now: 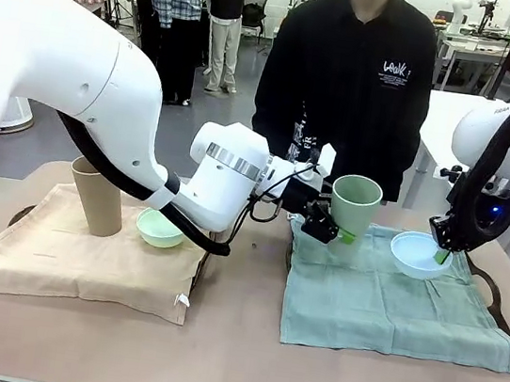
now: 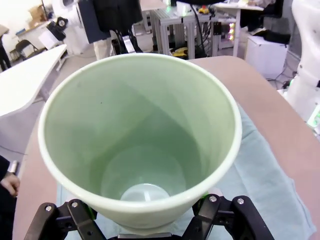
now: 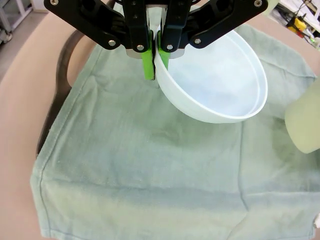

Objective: Set up a tray with a mat and arrange the tableware.
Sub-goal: Place the Picnic Bowl and Reusable plastic cup back onto the Handle tray in front of the human's position.

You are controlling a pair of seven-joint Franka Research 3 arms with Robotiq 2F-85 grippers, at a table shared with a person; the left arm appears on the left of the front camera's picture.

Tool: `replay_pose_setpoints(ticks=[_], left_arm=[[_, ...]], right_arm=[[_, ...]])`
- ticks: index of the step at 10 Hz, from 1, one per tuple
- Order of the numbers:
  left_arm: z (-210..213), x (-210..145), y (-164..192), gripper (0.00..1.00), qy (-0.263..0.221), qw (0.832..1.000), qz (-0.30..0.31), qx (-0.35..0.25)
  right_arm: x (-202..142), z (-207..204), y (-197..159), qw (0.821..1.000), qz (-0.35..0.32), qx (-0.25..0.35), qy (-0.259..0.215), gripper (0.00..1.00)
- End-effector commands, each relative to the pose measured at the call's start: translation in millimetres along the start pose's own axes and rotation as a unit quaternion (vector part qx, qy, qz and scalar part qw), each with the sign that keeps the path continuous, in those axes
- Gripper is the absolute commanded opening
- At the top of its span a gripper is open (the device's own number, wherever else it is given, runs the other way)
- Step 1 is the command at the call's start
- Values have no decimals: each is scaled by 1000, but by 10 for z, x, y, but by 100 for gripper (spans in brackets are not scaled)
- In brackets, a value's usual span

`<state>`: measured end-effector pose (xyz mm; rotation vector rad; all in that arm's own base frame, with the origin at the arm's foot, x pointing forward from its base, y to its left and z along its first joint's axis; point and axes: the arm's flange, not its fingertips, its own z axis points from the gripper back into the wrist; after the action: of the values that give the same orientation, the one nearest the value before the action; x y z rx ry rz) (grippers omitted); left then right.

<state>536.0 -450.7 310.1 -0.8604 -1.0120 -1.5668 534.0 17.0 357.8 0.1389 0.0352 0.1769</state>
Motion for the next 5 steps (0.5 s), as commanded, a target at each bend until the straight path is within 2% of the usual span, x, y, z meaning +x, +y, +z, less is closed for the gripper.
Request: replay_pose_setpoints(ticks=[1, 3, 5], left_arm=[[11, -118, 16, 84, -38, 999, -21, 12], [18, -210, 44, 84, -39, 999, -12, 16], [-4, -289, 54, 84, -28, 999, 29, 11]], right_arm=[[54, -116, -83, 1000, 2, 21, 1, 4], [87, -183, -102, 1000, 1, 23, 4, 4], [110, -222, -122, 1000, -3, 22, 6, 4]])
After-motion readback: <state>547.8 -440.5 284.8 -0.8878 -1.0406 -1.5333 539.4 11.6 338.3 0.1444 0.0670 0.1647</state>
